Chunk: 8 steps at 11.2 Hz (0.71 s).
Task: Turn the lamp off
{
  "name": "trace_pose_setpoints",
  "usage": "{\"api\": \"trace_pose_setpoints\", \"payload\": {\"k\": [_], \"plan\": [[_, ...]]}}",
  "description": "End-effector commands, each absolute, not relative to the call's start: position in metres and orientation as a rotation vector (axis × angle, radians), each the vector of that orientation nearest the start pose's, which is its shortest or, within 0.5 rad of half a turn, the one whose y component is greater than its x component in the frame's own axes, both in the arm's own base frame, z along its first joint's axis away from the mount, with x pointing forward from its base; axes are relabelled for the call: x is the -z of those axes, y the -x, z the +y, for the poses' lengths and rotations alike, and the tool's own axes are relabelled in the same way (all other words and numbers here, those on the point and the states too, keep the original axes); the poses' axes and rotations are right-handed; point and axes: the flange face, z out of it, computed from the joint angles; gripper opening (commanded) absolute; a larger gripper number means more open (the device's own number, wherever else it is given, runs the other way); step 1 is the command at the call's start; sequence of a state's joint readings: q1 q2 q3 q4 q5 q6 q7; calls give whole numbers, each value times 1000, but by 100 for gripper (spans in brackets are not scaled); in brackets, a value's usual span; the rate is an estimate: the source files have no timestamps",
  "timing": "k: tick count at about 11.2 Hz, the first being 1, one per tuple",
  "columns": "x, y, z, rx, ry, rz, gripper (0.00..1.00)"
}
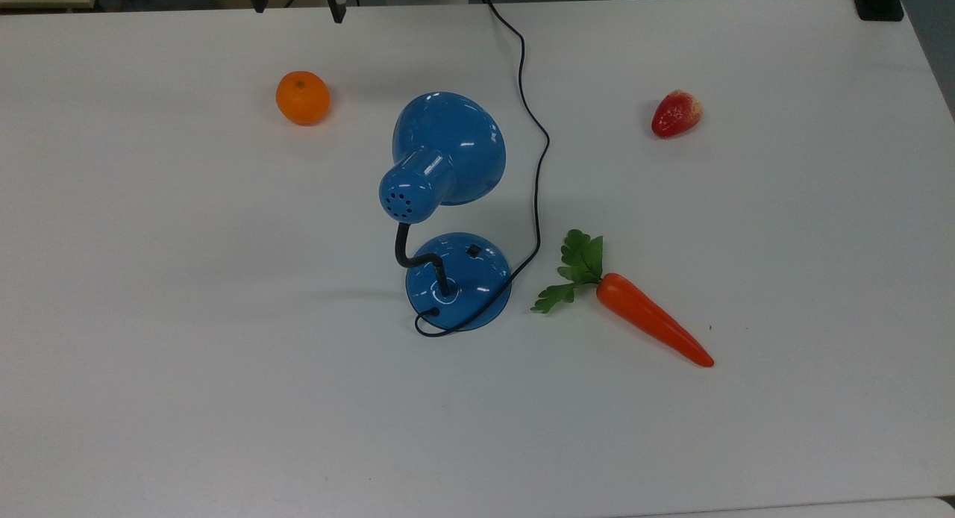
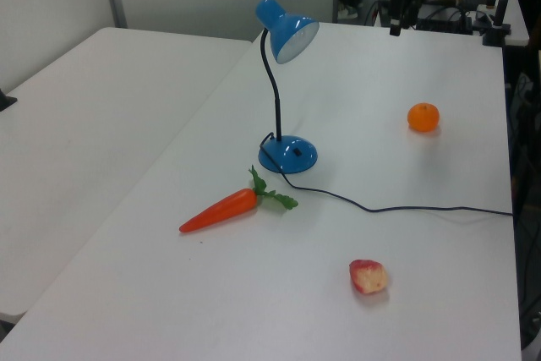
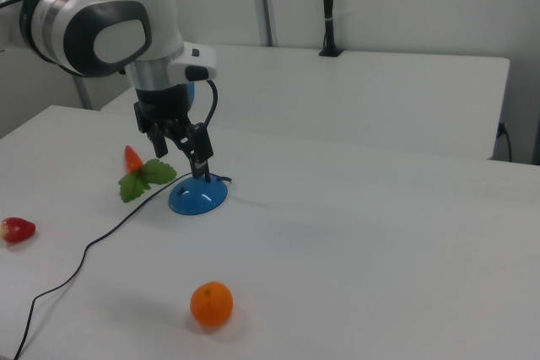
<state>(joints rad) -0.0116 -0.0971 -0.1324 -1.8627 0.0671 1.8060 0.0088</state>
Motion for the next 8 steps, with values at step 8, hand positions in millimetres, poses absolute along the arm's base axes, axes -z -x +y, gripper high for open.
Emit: {"api": "trace_pose_setpoints", "payload": {"k": [8], "plan": [[-570,-528,-80,12,3054,209,100]]}}
